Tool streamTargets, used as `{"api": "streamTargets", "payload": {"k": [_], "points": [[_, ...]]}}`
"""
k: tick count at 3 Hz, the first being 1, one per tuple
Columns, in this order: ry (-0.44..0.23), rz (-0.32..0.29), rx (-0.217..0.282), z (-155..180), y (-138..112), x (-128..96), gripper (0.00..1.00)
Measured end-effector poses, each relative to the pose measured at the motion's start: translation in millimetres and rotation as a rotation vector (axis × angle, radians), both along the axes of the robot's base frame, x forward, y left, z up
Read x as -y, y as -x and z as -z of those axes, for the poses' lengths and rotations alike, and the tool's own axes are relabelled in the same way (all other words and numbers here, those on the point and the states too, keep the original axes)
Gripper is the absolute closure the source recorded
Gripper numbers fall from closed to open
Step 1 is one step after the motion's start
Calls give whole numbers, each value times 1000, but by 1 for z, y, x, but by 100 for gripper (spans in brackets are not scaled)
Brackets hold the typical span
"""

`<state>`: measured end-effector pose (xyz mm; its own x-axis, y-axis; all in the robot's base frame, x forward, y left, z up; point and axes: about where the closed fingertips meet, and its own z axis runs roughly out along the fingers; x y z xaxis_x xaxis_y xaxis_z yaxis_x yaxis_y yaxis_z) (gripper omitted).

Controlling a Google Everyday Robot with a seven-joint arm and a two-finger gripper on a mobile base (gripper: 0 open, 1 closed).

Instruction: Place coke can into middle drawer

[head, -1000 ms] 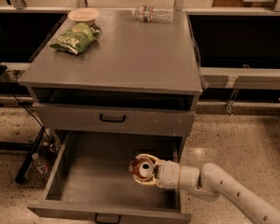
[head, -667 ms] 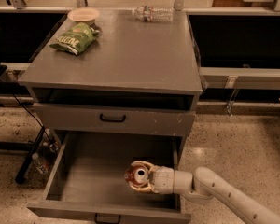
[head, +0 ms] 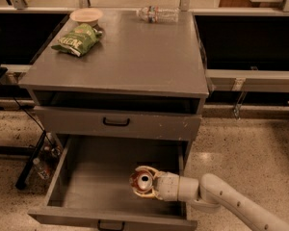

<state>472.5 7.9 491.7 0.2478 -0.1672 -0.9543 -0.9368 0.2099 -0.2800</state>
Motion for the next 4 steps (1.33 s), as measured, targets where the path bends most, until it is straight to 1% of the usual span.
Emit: {"api": "streamTargets", "payload": {"k": [1,2,3,4], "points": [[47,32,47,0,-1,-1,100],[76,47,79,-1,-1,-3,100],[147,85,188,-12,4,-4,100],[181,127,210,-10,-1,-3,100]]}}
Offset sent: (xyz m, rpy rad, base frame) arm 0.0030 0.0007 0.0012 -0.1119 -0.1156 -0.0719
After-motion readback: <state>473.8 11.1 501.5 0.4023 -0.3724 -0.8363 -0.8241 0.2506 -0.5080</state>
